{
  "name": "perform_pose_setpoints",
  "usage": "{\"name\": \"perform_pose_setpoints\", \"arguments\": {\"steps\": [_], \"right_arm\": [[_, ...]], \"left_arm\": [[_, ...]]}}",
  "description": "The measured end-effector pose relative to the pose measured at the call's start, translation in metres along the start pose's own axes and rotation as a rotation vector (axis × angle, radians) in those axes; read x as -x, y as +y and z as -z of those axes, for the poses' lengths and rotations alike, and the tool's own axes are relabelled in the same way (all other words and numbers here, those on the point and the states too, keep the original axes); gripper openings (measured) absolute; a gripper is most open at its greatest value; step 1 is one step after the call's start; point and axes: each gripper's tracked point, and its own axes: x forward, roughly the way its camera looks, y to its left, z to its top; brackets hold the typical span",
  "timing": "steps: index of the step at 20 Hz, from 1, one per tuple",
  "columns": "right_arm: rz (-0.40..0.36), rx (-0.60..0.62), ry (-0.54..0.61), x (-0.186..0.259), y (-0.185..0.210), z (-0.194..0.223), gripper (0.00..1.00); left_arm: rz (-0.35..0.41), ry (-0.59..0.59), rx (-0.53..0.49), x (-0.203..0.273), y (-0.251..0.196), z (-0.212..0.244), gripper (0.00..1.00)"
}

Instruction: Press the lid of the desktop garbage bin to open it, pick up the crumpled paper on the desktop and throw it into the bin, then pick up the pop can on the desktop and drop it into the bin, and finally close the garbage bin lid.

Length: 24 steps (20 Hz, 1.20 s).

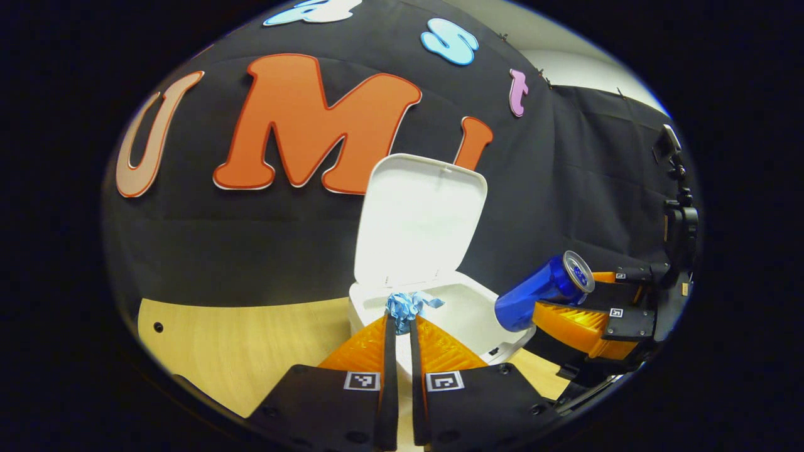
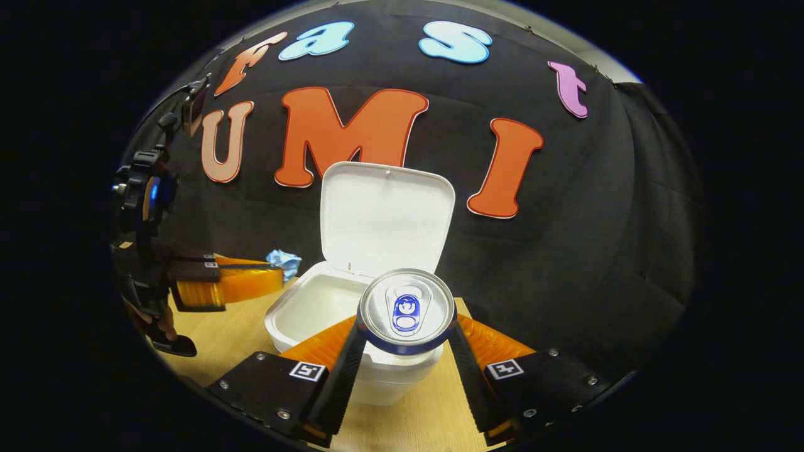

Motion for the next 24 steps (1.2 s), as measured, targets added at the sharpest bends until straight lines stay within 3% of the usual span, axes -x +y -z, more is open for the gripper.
{"name": "perform_pose_setpoints", "arguments": {"steps": [6, 11, 15, 16, 19, 21, 24], "right_arm": [[0.005, -0.012, 0.004, -0.003, -0.008, 0.004, 0.78], [0.003, -0.022, 0.002, -0.011, -0.013, 0.007, 0.78], [-0.012, -0.024, -0.002, -0.019, -0.010, 0.004, 0.78], [-0.012, -0.022, -0.001, -0.020, -0.009, 0.005, 0.78], [-0.023, -0.018, 0.007, -0.027, -0.005, 0.005, 0.78], [-0.031, -0.012, 0.014, -0.031, -0.001, 0.007, 0.78], [-0.049, -0.001, 0.034, -0.040, 0.007, 0.011, 0.79]], "left_arm": [[0.041, 0.071, -0.012, -0.026, -0.023, 0.018, 0.16], [0.042, 0.076, -0.026, -0.024, -0.021, 0.019, 0.28], [0.031, 0.059, -0.032, -0.007, -0.019, 0.013, 0.50], [0.028, 0.057, -0.034, -0.002, -0.018, 0.012, 0.51], [0.005, 0.035, -0.036, 0.014, -0.014, 0.003, 0.80], [-0.023, 0.024, -0.040, 0.026, -0.009, -0.004, 0.86], [-0.069, 0.004, -0.041, 0.044, -0.004, -0.015, 0.86]]}}
